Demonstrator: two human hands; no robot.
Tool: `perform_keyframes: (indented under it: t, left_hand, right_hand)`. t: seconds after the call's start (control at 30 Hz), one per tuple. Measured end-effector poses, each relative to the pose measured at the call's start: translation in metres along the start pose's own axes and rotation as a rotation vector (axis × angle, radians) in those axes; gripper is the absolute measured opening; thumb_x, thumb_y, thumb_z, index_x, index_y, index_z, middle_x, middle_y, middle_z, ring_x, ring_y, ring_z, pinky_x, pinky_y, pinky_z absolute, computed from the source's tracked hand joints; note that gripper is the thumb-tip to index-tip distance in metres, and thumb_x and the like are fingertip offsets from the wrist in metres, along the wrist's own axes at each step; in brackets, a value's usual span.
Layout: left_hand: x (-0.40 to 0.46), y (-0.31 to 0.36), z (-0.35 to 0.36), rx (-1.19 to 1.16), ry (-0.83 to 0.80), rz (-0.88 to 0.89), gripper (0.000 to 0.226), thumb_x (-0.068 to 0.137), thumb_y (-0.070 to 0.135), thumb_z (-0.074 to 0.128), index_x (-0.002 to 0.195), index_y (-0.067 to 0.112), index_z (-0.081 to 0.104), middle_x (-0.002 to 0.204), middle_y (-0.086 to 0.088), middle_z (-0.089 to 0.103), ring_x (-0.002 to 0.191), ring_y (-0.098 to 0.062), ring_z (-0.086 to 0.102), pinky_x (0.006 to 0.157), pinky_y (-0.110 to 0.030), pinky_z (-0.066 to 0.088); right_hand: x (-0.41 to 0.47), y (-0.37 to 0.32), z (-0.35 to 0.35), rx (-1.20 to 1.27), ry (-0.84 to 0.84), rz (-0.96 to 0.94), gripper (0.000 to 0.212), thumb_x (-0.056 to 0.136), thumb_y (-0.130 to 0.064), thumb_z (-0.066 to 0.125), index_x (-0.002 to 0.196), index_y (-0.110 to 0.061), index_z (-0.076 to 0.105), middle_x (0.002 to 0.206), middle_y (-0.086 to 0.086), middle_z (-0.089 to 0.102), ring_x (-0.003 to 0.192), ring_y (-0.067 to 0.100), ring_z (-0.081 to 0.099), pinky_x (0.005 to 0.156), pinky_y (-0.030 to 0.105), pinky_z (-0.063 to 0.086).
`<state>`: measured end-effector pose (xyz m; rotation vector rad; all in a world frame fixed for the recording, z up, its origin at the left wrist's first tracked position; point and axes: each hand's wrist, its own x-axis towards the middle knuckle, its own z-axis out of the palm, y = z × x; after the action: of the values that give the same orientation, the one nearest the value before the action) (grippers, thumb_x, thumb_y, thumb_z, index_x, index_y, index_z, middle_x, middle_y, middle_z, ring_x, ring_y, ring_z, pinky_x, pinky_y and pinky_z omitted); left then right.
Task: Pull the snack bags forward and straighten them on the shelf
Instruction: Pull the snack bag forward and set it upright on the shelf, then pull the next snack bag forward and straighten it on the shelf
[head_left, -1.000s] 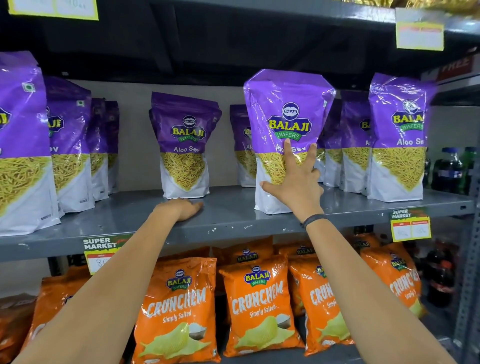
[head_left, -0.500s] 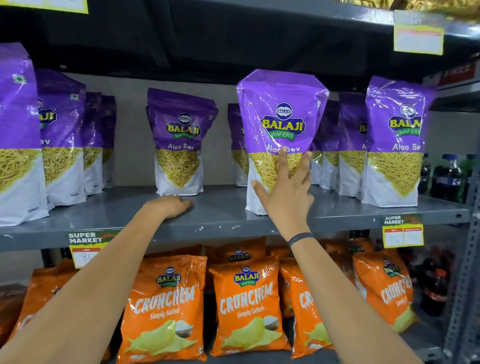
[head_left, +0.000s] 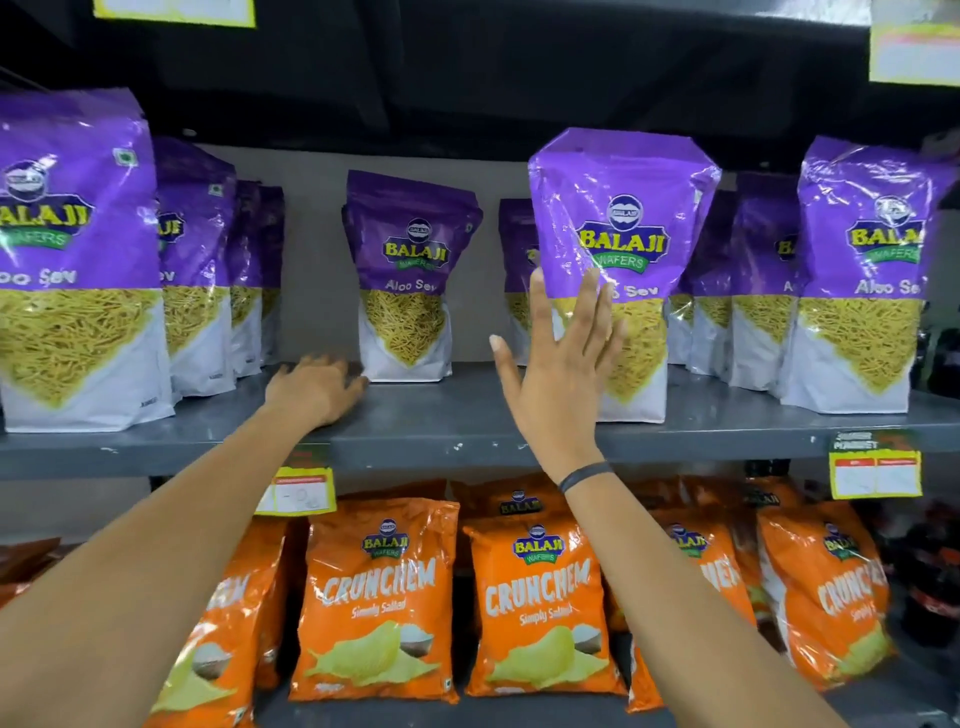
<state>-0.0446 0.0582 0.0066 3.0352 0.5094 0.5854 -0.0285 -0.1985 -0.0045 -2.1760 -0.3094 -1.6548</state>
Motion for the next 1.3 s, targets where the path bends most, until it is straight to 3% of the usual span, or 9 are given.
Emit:
perform_keyframes:
  t: [0.1,0.2,0.33,0.53,0.63,0.73,0.83,0.9,1.3]
  left_hand:
    - [-0.001,-0.032,-0.001,-0.023,-0.01,-0.004,0.06,0.1,0.046,0.031,0.145,0.007,0.042,0.152,-0.021,0.042,0.142,-0.034,0.04,0.115,-0.049,0.035]
    - [0.001,-0.052,-0.002,-0.053,-0.048,0.007,0.062,0.101,0.045,0.032,0.144,0.003,0.043,0.152,-0.022,0.044,0.139,-0.035,0.043,0.115,-0.045,0.035]
    - [0.007,-0.059,0.002,-0.094,-0.071,0.07,0.056,0.101,0.043,0.034,0.134,0.002,0.052,0.146,-0.022,0.049,0.134,-0.034,0.048,0.11,-0.042,0.038]
    - [0.02,-0.058,0.012,-0.098,-0.226,0.069,0.06,0.101,0.044,0.028,0.146,0.01,0.045,0.158,-0.016,0.038,0.143,-0.032,0.039,0.119,-0.04,0.031]
    - [0.025,-0.06,0.018,-0.104,-0.227,0.082,0.06,0.1,0.045,0.028,0.144,0.01,0.048,0.157,-0.016,0.04,0.142,-0.033,0.041,0.119,-0.043,0.032]
    - [0.031,-0.061,0.022,-0.107,-0.214,0.086,0.059,0.099,0.044,0.028,0.142,0.01,0.051,0.155,-0.017,0.043,0.14,-0.034,0.042,0.119,-0.046,0.03]
    - [0.032,-0.06,0.023,-0.098,-0.201,0.083,0.06,0.099,0.043,0.025,0.143,0.012,0.05,0.155,-0.015,0.043,0.141,-0.033,0.042,0.12,-0.047,0.028]
    - [0.031,-0.059,0.023,-0.099,-0.195,0.08,0.059,0.099,0.043,0.025,0.143,0.013,0.05,0.155,-0.015,0.043,0.141,-0.033,0.042,0.12,-0.048,0.027]
    - [0.024,-0.057,0.017,-0.117,-0.212,0.051,0.058,0.098,0.042,0.026,0.142,0.013,0.051,0.152,-0.015,0.047,0.137,-0.032,0.045,0.116,-0.047,0.033]
  right_hand:
    - [0.01,-0.034,0.012,0.075,-0.022,-0.008,0.065,0.094,-0.051,0.047,0.151,-0.023,0.032,0.157,0.026,0.02,0.145,0.043,0.018,0.115,0.057,0.021]
    - [0.022,-0.071,0.033,0.147,-0.151,-0.023,0.066,0.096,-0.05,0.045,0.153,-0.025,0.025,0.16,0.022,0.01,0.148,0.04,0.008,0.116,0.055,0.018]
    - [0.043,-0.11,0.072,0.236,-0.353,0.017,0.07,0.095,-0.048,0.05,0.154,-0.026,0.019,0.161,0.018,0.002,0.148,0.041,0.001,0.114,0.06,0.023]
    - [0.065,-0.136,0.122,0.133,-0.552,0.078,0.089,0.085,-0.061,0.056,0.155,-0.029,0.01,0.161,0.02,-0.005,0.142,0.05,0.014,0.106,0.065,0.031]
    - [0.068,-0.136,0.141,0.139,-0.623,0.217,0.1,0.079,-0.068,0.06,0.155,-0.033,0.004,0.161,0.018,-0.012,0.142,0.053,0.006,0.105,0.073,0.026]
    - [0.07,-0.138,0.153,0.212,-0.657,0.325,0.111,0.072,-0.067,0.069,0.153,-0.038,-0.002,0.159,0.015,-0.021,0.142,0.054,0.008,0.103,0.072,0.029]
    - [0.066,-0.141,0.16,0.206,-0.622,0.305,0.113,0.071,-0.059,0.075,0.152,-0.042,-0.002,0.158,0.018,-0.023,0.13,0.05,0.034,0.094,0.058,0.046]
    - [0.063,-0.143,0.163,0.156,-0.588,0.28,0.11,0.072,-0.056,0.076,0.152,-0.044,0.001,0.159,0.02,-0.02,0.123,0.047,0.042,0.088,0.051,0.049]
    - [0.06,-0.147,0.152,0.064,-0.587,0.254,0.102,0.076,-0.055,0.072,0.152,-0.044,0.003,0.16,0.018,-0.009,0.116,0.043,0.047,0.083,0.045,0.049]
